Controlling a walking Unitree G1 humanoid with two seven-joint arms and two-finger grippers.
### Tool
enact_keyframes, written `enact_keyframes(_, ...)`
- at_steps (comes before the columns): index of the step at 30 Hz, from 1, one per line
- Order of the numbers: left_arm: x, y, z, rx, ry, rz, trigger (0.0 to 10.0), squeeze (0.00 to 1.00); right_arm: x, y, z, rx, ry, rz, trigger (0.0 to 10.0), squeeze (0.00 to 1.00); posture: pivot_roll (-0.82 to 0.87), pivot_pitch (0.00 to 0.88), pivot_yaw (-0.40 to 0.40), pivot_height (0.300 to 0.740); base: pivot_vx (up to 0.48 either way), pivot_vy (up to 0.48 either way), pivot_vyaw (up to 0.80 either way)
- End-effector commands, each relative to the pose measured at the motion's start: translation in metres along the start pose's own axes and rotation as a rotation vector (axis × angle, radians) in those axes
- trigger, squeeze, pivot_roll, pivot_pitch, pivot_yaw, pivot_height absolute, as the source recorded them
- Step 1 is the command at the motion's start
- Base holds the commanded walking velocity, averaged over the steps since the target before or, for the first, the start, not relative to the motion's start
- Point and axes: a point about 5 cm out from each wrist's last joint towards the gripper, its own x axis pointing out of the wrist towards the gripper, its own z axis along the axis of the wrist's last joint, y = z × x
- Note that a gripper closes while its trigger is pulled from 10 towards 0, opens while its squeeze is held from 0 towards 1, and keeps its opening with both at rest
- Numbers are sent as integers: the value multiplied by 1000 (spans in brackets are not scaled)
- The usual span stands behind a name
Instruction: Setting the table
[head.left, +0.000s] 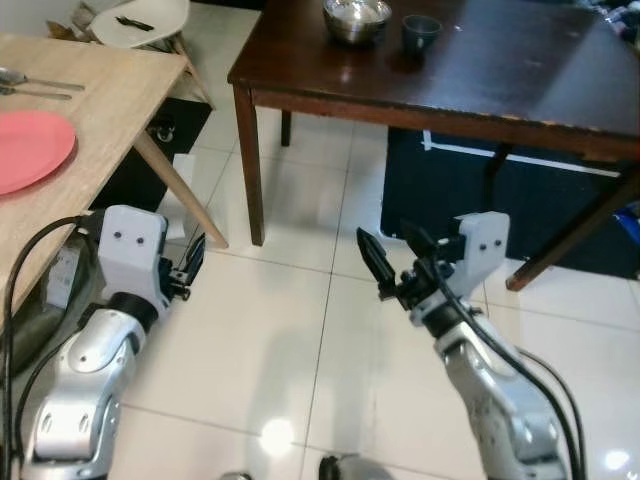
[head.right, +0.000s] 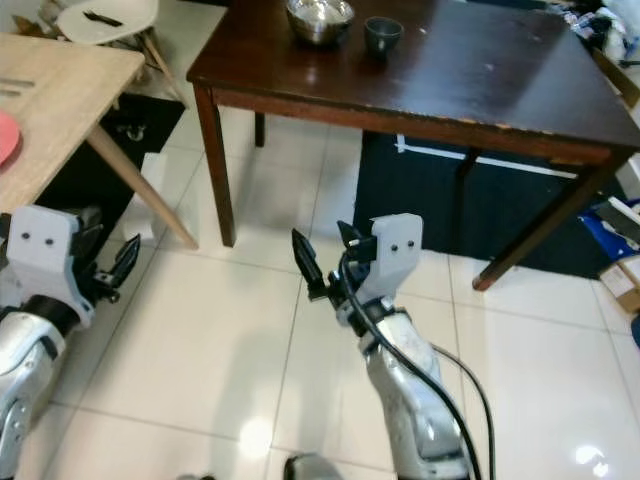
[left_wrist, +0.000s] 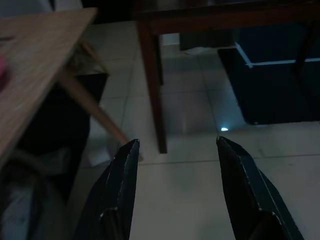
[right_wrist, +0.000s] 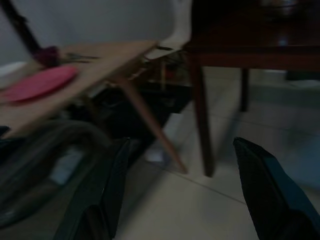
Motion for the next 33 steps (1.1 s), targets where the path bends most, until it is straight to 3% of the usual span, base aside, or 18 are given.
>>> enact_keyframes(1, -2, -1, -5, -4, 23, -3, 10000, 0, -2, 0, -1, 0, 10, 1, 10000, 0, -68, 87, 9, 740, -255, 0, 0)
enact_keyframes(23, -2, -5, -6, -14, 30, -17, 10000, 0, -2, -1, -1, -2, 12, 0, 10000, 0, -71, 88, 10, 740, 0, 0, 0)
enact_keyframes(33, -1, -4, -4, -12, 23, -8, 10000, 0, -1, 1, 0, -13, 4, 18, 10000, 0, -69, 89, 10, 740, 0, 0, 762)
